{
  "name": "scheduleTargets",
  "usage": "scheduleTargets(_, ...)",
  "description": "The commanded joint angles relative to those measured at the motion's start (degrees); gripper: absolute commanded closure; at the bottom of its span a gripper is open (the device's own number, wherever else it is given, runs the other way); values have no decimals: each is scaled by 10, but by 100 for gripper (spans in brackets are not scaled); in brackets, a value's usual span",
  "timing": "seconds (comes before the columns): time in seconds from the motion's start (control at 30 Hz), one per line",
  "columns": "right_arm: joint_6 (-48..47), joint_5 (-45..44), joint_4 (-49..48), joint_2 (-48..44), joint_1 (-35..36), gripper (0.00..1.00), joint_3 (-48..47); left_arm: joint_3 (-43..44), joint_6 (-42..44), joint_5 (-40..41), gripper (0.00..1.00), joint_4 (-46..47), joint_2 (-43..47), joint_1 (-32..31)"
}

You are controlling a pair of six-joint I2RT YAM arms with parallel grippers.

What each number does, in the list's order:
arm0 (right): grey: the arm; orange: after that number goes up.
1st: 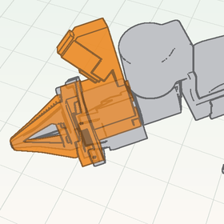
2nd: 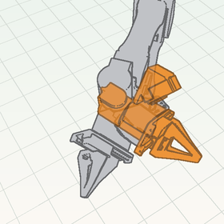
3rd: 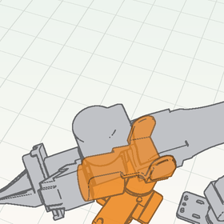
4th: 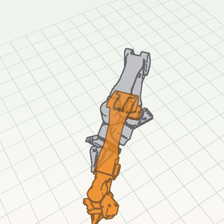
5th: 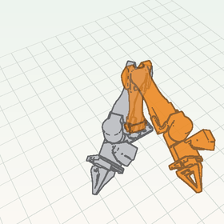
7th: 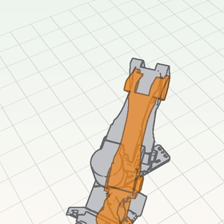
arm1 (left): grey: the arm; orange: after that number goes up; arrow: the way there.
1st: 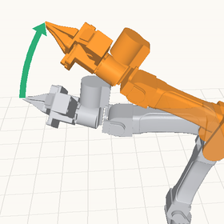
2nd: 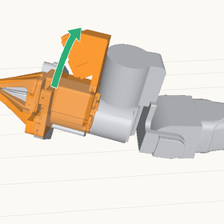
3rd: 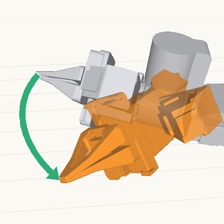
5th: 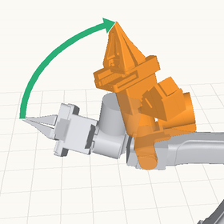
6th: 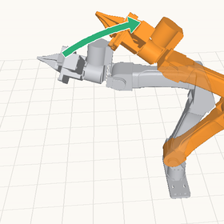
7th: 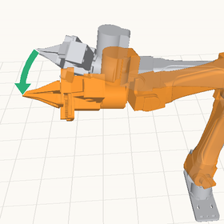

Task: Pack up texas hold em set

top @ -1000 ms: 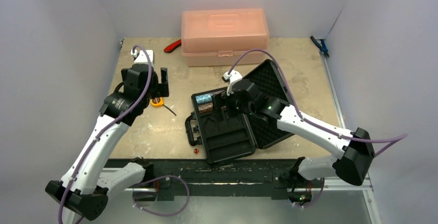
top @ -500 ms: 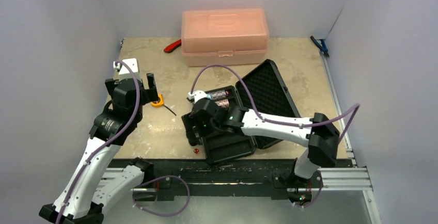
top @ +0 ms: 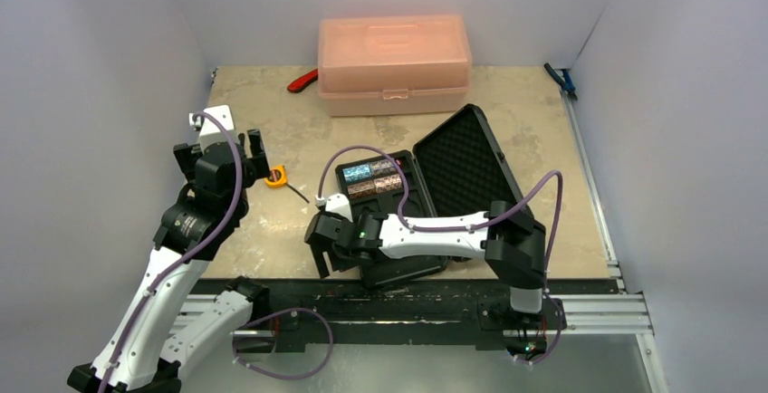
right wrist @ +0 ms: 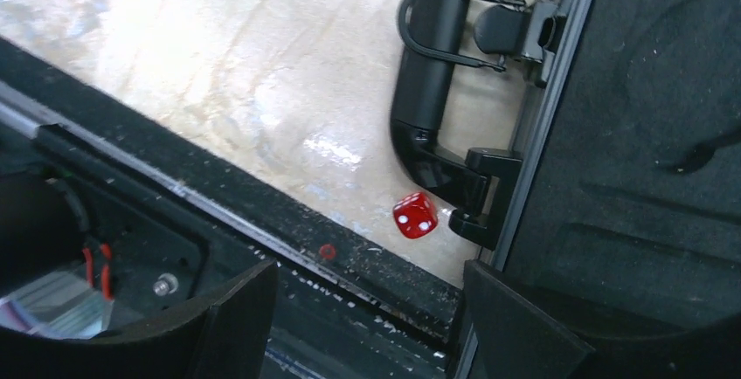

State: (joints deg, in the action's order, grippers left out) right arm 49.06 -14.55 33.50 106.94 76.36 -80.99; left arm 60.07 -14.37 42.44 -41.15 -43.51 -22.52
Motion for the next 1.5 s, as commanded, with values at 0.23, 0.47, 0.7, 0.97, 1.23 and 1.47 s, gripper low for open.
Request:
scheduleTargets(0.23, 93, -54, 34, 51, 13, 27, -37, 0, -3, 0, 1, 18, 4, 1)
scheduleTargets(0.47, 95, -73, 61, 87, 13, 33, -71, 0, -3, -3, 1, 17, 6, 1)
scheduleTargets(0.7, 100, -96, 90, 111, 14, 38, -93, 0, -3, -11, 1, 16, 4, 1)
scheduleTargets(0.97, 97, -124, 116, 131, 15, 40, -113, 0, -4, -14, 1, 16, 7, 1)
scheduleTargets(1.23, 97, -145, 116, 147, 16, 41, -113, 0, -4, -19, 1, 15, 5, 1)
scheduleTargets(1.47, 98, -156, 107, 151, 16, 46, -109, 0, -6, -18, 1, 16, 7, 1)
